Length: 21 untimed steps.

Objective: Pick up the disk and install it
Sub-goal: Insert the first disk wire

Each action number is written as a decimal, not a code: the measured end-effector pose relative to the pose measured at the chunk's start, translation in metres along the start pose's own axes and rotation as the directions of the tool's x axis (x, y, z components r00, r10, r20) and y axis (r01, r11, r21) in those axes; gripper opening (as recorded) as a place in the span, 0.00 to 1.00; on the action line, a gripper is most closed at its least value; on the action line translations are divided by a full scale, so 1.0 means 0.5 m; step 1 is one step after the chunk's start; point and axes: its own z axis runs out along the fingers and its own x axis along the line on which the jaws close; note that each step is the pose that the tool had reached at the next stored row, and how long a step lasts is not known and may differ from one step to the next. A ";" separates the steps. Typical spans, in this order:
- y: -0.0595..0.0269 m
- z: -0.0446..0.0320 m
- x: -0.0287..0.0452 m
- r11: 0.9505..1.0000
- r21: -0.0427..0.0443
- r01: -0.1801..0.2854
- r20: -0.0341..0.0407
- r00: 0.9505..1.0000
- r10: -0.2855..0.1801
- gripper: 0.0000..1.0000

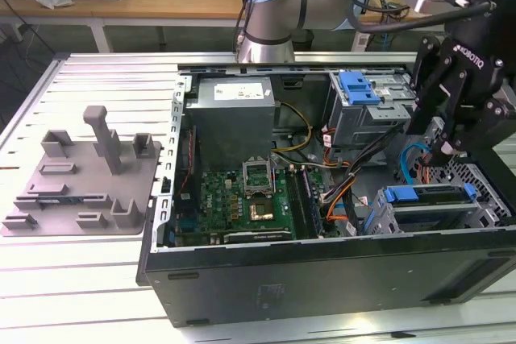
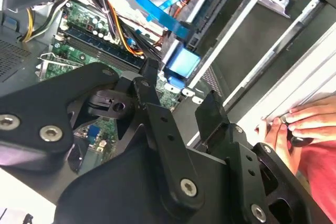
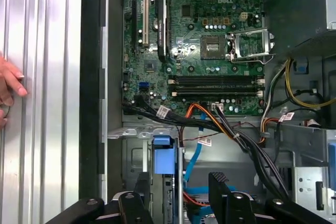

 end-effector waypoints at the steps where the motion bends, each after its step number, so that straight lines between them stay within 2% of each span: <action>1: 0.000 -0.001 -0.008 1.000 0.000 -0.001 -0.004 1.000 0.001 0.56; 3: 0.000 -0.001 -0.022 1.000 0.000 -0.002 -0.012 1.000 0.002 0.56; 5: -0.001 -0.002 -0.031 1.000 0.000 -0.004 -0.014 1.000 0.004 0.56; 6: -0.002 -0.002 -0.035 1.000 0.000 -0.005 -0.015 1.000 0.005 0.55; 7: -0.003 -0.003 -0.042 1.000 0.000 -0.006 -0.016 1.000 0.006 0.49; 8: -0.004 -0.003 -0.051 1.000 0.000 -0.008 -0.018 1.000 0.008 0.49; 9: -0.005 -0.004 -0.056 1.000 0.000 -0.008 -0.019 1.000 0.008 0.42; 11: -0.009 -0.004 -0.065 1.000 -0.001 -0.010 -0.019 1.000 0.010 0.42; 17: -0.034 -0.005 -0.075 0.999 -0.003 -0.045 -0.018 0.999 0.045 0.42; 21: -0.062 -0.007 -0.082 0.999 -0.003 -0.051 -0.018 0.999 0.051 0.42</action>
